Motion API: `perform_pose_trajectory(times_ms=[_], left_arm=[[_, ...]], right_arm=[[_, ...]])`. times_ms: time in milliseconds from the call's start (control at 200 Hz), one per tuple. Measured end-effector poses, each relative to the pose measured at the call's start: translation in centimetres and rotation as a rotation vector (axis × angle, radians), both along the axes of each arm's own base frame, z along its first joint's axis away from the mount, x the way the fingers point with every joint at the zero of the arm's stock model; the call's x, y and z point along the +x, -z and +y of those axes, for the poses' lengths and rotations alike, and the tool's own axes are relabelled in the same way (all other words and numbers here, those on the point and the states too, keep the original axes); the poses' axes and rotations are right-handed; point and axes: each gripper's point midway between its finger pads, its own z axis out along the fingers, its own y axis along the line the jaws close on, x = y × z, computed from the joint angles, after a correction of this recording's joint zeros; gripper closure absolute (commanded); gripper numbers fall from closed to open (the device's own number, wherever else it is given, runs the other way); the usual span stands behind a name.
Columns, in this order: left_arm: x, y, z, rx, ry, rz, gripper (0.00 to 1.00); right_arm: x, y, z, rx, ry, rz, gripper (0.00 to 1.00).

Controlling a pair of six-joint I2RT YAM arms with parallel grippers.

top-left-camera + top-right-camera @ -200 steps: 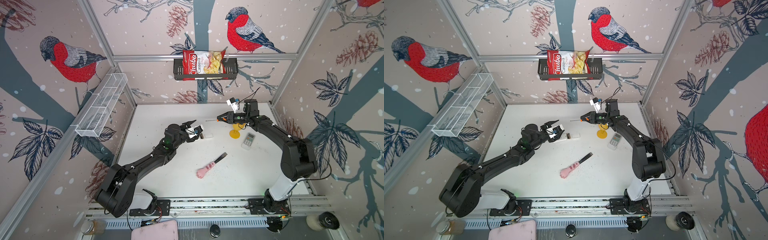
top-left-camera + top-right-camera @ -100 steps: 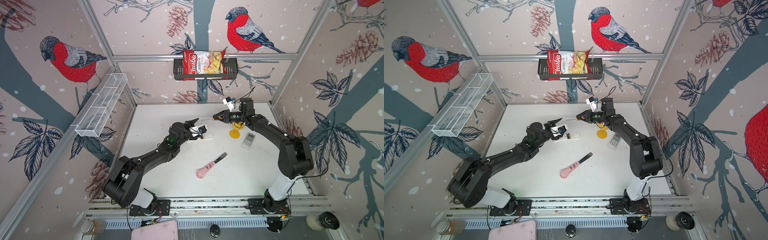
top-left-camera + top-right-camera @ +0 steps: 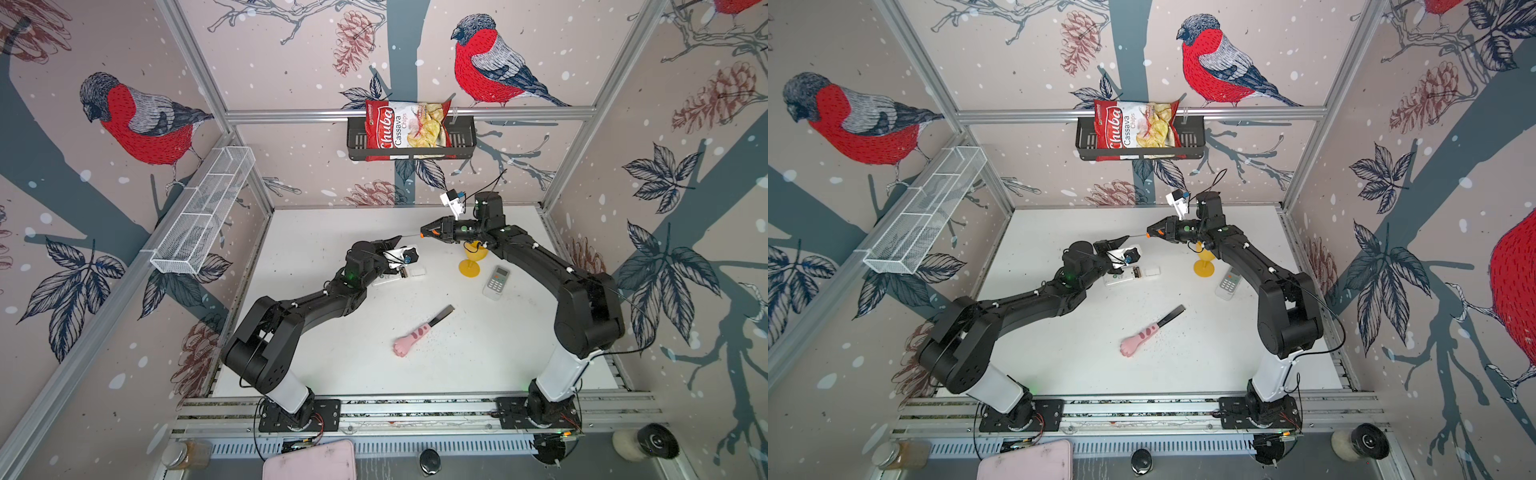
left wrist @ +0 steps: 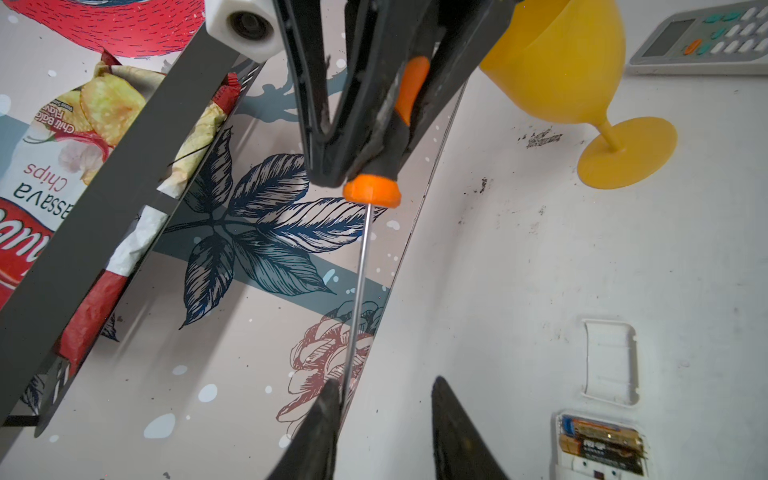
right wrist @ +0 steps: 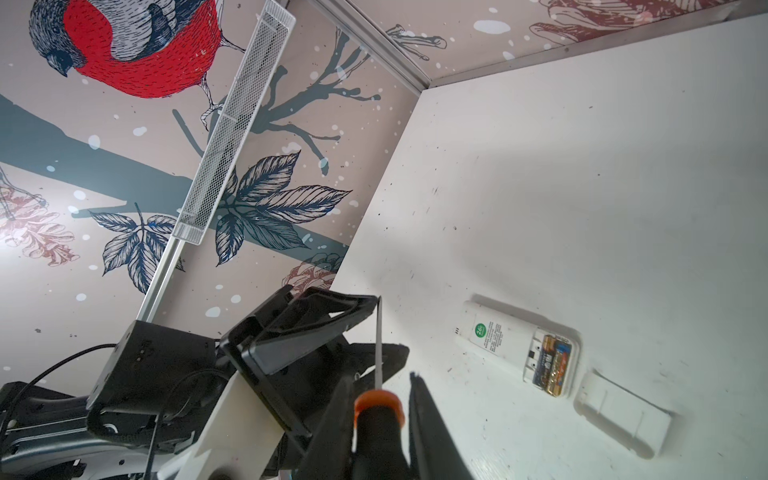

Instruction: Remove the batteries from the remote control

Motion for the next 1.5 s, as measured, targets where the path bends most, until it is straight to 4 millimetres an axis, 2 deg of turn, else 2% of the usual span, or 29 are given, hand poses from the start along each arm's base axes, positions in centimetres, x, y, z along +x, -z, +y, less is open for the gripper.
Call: perform_pose_trajectory(times_ms=[200,370,575,715,966,1061,1156,1296,1501], left_arm=[[1.3,-0.1,-0.4,-0.011,-0.019,-0.022,0.65],[1.8,-0.4,-0.5,-0.02,-0.025,-0.037,0.76],[2.2,0.7,-0.7,-0.008,-0.025,-0.019,0.87],[2.4,1.3,-0.9,-0.007,-0.026,-0.01,1.0],[2.3,0.9,-1.0,-0.011,-0.018,-0.006,1.0],[1.8,0.2,-1.1,-0.021,0.005,-0.001,1.0],[0.9,-0.6,-1.5,-0.039,0.045,0.015,1.0],[-0.2,-1.0,-1.8,-0.04,0.104,0.057,1.0],[-1.2,-1.1,-2.5,-0.02,0.177,0.145,1.0]], right_arm=[[-0.3,0.1,0.1,-0.011,-0.011,-0.005,1.0],[-0.6,0.3,0.2,-0.022,-0.027,-0.006,1.0],[-1.1,0.4,0.5,-0.02,-0.051,-0.006,1.0],[-1.3,0.5,0.5,-0.021,-0.061,-0.01,0.99],[-1.5,0.4,0.4,-0.018,-0.07,-0.02,0.76],[-1.7,0.1,0.4,-0.014,-0.08,-0.036,0.63],[-1.7,0.0,0.2,-0.015,-0.085,-0.048,0.55],[-2.0,-0.3,0.0,-0.023,-0.108,-0.07,0.48],[-3.4,-0.7,-0.3,-0.048,-0.164,-0.124,0.47]])
